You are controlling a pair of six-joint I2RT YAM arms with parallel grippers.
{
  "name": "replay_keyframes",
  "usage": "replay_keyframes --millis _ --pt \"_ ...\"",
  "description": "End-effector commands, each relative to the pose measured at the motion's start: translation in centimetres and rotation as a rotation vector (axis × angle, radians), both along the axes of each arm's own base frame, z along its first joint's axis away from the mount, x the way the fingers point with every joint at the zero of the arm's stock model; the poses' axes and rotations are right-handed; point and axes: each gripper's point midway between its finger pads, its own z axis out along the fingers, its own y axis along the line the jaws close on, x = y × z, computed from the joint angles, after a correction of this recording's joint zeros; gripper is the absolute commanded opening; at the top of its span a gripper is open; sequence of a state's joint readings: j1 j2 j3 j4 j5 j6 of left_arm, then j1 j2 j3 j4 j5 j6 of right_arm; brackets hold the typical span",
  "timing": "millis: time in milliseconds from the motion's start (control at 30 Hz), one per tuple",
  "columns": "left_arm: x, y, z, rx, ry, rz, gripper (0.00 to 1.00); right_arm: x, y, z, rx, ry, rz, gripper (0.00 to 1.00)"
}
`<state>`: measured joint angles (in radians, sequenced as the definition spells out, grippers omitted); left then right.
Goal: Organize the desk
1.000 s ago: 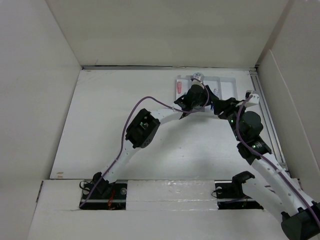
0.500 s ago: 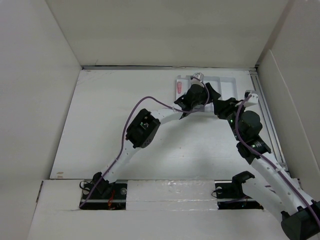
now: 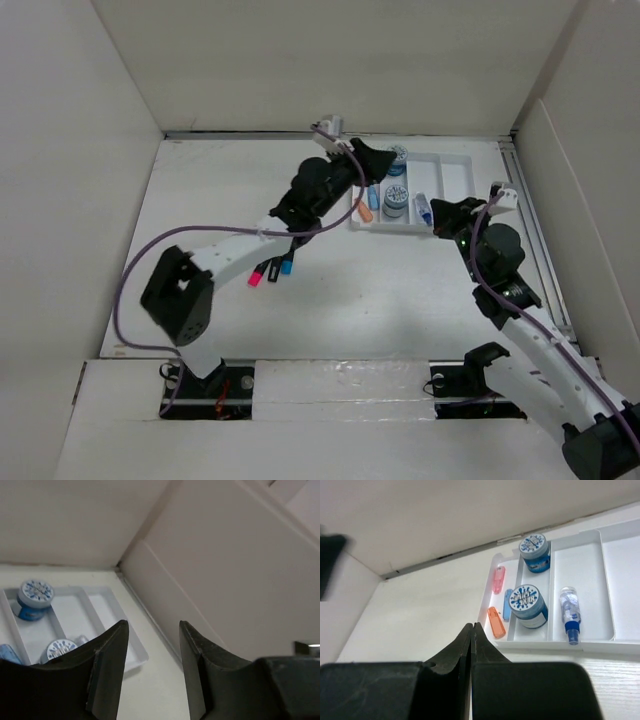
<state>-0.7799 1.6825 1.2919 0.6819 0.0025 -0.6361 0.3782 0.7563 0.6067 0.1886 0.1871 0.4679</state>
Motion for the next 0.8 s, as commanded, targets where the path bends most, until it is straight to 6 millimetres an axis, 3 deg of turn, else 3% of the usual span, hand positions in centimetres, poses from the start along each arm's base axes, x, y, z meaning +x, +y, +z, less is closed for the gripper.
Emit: replay_keyframes --millis 0,33,100,133,200,233,300,333,400,433,533,567,600,633,667,767 --pt "-1.2 4.6 1.1 0.032 -0.089 0.126 0.37 1.1 0.1 0.1 -0.012 0.014 -0.012 0.00" --pt "-1.7 6.8 -0.5 0.060 -0.061 0.173 0.33 1.9 0.0 -0.6 -0.029 0.047 -0.032 0.00" --pt "-2.5 8.2 -2.8 0.098 -0.014 0.200 0.33 2.8 -0.7 -2.0 -0.051 0.099 -0.080 0.00" --pt "-3.3 9.5 -5.1 0.136 0.034 0.218 0.33 3.6 -0.5 -3.6 -0.069 0.145 -0.082 0.09" --pt "-4.5 10.5 -7.2 0.151 0.075 0.214 0.32 4.6 -0.9 -4.5 -0.081 0.185 -0.092 0.23" --pt "-5.6 11.6 -9.0 0.169 0.096 0.216 0.32 5.5 -0.8 -6.4 -0.100 0.238 -0.089 0.35" --pt "-6.5 12.6 -10.5 0.195 0.116 0.218 0.32 6.7 -1.0 -7.7 -0.097 0.290 -0.071 0.51" --pt "-7.0 13.6 -11.7 0.231 0.139 0.235 0.33 7.1 -1.0 -8.5 -0.081 0.321 -0.061 0.53" --pt "-7.6 14.5 -12.8 0.260 0.159 0.250 0.33 8.0 -0.8 -10.8 -0.064 0.383 -0.009 0.58" --pt "-8.2 15.7 -13.3 0.281 0.153 0.263 0.33 8.8 -1.7 -12.5 -0.040 0.428 -0.006 0.64" --pt "-8.6 16.6 -13.6 0.314 0.146 0.274 0.33 9.5 -1.9 -12.8 -0.033 0.448 0.003 0.64" --pt "-8.8 16.8 -13.6 0.320 0.143 0.274 0.33 9.9 -2.2 -14.0 -0.036 0.486 0.006 0.64" --pt "-9.1 17.1 -13.5 0.314 0.137 0.280 0.33 10.5 -1.9 -13.5 -0.037 0.481 0.017 0.64" --pt "-9.2 17.2 -13.7 0.317 0.127 0.275 0.34 11.0 -2.5 -13.9 -0.031 0.497 0.013 0.64" --pt "-9.3 17.2 -13.6 0.312 0.118 0.271 0.34 11.1 -1.8 -15.1 -0.022 0.538 0.049 0.63" --pt "-9.6 16.9 -14.2 0.317 0.127 0.248 0.34 12.4 -3.2 -15.4 -0.018 0.552 0.006 0.63"
